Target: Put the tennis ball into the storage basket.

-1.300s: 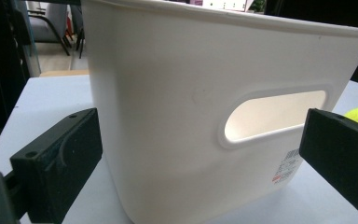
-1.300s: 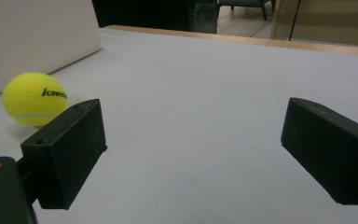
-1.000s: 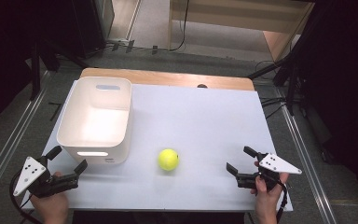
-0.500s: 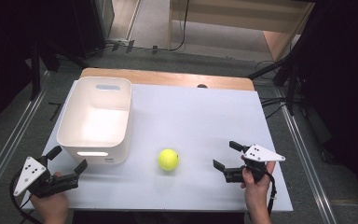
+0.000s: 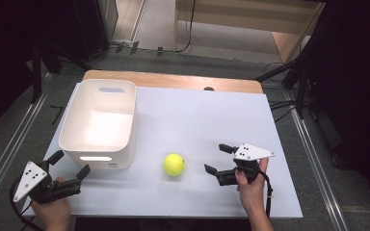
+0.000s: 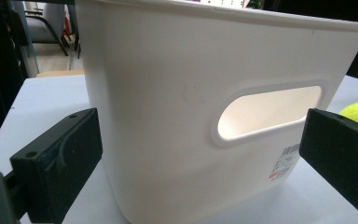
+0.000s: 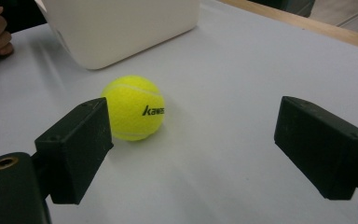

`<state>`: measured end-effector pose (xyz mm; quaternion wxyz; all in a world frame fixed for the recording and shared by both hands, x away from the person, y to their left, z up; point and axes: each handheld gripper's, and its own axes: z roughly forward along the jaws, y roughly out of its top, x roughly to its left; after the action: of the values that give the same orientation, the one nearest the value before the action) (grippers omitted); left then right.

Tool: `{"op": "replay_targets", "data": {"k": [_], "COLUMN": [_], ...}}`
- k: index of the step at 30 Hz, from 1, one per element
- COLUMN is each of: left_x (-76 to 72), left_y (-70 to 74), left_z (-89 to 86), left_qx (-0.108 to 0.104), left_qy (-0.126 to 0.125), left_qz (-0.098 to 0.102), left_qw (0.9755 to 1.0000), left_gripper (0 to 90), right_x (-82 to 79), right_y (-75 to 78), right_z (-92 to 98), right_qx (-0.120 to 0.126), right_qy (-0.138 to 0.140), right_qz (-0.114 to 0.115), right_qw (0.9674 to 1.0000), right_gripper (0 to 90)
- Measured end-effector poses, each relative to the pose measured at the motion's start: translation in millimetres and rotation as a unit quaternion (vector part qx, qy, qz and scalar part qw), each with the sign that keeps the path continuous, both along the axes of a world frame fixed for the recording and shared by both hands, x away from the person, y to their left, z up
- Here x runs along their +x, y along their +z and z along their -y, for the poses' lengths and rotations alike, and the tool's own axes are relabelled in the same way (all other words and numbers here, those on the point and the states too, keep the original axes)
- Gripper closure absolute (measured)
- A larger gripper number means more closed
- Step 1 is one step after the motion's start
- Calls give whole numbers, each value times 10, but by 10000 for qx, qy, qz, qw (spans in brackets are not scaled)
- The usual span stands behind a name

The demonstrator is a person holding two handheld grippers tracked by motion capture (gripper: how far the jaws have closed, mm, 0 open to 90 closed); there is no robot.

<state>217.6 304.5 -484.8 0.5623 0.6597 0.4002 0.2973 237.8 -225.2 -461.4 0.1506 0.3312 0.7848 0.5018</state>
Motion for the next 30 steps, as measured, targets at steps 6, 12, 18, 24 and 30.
{"op": "replay_targets", "data": {"k": [6, 12, 18, 24, 30], "left_x": [-3, -2, -3, -4, -2], "left_y": [0, 2, -2, -2, -2], "left_z": [0, 2, 9, 10, 9], "left_qx": [-7, 32, 17, 13, -16], "left_qy": [-2, -4, -1, 2, -1], "left_qz": [-6, -11, 8, 14, 22], "left_qw": [10000, 10000, 10000, 10000, 10000], "left_gripper": [0, 0, 0, 0, 0], "right_x": [63, 98, 137, 182, 231], "right_y": [24, 22, 40, 46, 36], "right_z": [-129, -231, -350, -472, -601], "right_qx": [-115, -332, -583, -826, -1024], "right_qy": [179, 210, 327, 434, 574], "right_qz": [-97, -163, -184, -252, -348], "right_qw": [9997, 9991, 9976, 9953, 9925], "right_gripper": [3, 3, 3, 3, 3]}}
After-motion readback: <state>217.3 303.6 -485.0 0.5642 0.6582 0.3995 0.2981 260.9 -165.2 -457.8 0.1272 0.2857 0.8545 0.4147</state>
